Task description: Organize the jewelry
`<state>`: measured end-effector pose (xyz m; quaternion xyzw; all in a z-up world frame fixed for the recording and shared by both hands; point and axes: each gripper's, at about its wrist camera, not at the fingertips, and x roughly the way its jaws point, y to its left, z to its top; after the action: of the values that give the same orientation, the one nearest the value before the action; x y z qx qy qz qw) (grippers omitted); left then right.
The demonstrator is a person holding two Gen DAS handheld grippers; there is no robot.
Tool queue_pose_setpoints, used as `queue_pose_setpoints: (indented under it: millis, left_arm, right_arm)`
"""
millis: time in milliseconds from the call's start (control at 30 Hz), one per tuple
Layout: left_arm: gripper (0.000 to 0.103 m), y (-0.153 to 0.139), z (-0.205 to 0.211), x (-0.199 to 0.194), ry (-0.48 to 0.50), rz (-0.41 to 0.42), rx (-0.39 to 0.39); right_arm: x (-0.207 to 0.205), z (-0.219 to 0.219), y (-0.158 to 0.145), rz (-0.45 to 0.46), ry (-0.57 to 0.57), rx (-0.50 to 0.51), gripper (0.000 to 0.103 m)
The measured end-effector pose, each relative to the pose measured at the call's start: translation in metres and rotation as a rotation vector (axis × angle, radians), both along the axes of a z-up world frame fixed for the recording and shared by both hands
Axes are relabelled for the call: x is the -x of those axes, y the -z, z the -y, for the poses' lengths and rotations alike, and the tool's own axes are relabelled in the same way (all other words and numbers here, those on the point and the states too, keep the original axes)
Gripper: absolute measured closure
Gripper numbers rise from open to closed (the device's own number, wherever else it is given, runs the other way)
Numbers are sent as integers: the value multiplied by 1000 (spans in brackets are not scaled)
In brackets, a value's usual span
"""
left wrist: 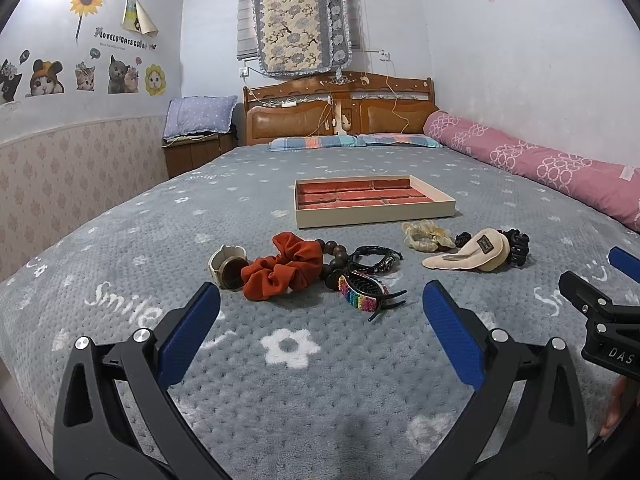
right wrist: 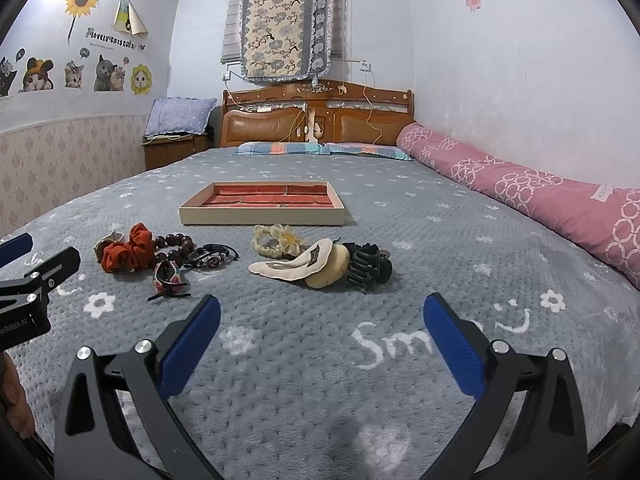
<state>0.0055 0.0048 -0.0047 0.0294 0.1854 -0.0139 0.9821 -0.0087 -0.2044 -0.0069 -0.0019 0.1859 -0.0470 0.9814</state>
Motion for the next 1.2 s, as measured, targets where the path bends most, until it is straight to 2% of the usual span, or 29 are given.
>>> queue_pose_setpoints:
  millis: [1200]
  left_arm:
    - [5, 0, -2, 2, 0, -8, -6]
  right_arm:
    - [-3, 3, 5, -17, -4, 12, 4]
